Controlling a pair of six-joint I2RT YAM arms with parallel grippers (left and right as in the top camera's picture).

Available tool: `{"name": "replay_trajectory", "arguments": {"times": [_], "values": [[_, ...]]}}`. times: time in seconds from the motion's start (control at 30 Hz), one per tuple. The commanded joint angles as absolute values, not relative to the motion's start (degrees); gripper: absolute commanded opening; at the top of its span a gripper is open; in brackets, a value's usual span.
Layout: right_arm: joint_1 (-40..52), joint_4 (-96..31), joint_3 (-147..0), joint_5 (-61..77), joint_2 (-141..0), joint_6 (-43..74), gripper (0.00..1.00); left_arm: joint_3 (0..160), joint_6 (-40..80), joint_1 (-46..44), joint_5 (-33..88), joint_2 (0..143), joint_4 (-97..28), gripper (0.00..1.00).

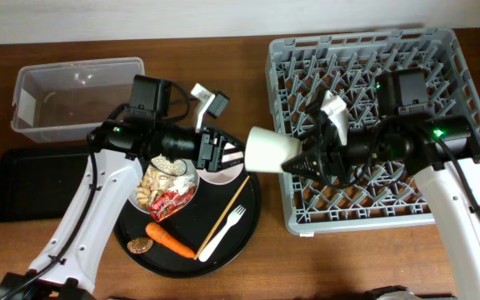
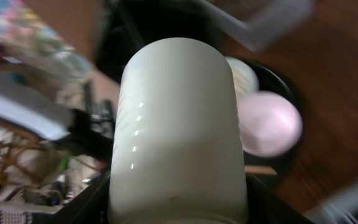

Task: Sort waste into correct bins and load items into the dishwasher rack
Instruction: 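Hand white paper cup from left gripper to right gripper, then place white paper cup in rack beside blue cup with right gripper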

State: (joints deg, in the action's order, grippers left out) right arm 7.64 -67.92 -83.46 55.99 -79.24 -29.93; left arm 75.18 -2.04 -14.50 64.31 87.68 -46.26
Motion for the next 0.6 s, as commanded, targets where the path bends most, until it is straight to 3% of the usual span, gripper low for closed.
{"name": "replay_trajectory", "arguments": {"times": [0.0, 0.17, 0.4, 0.57], "values": [[5.9, -67.0, -87.3, 37.5, -79.5, -16.8, 0.52, 75.8, -2.7, -14.6, 44.8, 88.1, -51.6, 0.7], [-1.4, -67.4, -92.4, 25.0, -79.5, -6.3, 0.52, 75.8, -3.4, -14.6, 33.4, 88.1, -57.6, 0.71], [-13.0, -67.4, -92.9, 14.2, -81.1, 1.6, 0.47, 75.8, -3.4, -14.6, 33.0, 88.1, -58.2, 0.7], [-19.5, -67.5, -92.9, 14.2, -87.0, 2.4, 0.44, 75.8, -3.3, -14.6, 33.0, 88.1, -58.2, 0.7]]}}
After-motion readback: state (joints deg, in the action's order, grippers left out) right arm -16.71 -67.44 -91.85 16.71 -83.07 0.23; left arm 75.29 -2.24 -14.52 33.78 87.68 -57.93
